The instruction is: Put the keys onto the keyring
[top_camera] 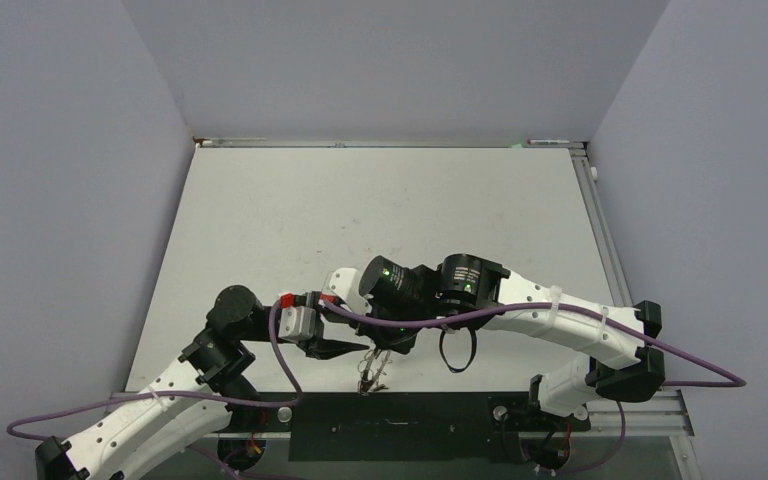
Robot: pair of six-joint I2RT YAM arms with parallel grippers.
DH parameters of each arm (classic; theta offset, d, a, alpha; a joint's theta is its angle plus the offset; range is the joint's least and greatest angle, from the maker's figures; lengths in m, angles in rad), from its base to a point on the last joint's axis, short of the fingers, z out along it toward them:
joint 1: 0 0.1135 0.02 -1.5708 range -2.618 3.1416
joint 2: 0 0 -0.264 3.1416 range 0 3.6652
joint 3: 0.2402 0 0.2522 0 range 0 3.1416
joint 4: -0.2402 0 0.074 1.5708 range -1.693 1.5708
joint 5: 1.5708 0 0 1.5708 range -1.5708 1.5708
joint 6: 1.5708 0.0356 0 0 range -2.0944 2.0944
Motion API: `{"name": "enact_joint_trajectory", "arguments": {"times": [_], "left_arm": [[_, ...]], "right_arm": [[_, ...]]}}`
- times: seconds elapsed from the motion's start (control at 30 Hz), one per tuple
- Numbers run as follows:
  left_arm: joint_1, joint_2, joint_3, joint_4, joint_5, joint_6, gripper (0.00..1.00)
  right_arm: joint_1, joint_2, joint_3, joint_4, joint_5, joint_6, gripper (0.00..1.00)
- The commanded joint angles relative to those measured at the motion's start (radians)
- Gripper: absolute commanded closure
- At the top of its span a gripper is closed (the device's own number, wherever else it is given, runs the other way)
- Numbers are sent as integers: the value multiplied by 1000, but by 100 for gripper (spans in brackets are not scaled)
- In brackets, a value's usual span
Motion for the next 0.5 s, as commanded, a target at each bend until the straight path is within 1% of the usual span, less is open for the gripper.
{"name": "enact_joint_trajectory", "arguments": {"times": [0.0, 0.13, 0.47], "left_arm": [[-11, 3, 42, 63, 64, -29, 62], [-18, 14, 47, 48, 54, -15, 70], [-43, 35, 60, -4, 35, 26, 79]], "right_arm": [[17, -23, 32, 6, 9, -7, 95], [27, -18, 37, 6, 9, -9, 95], [49, -14, 42, 3, 17, -10, 95]]}}
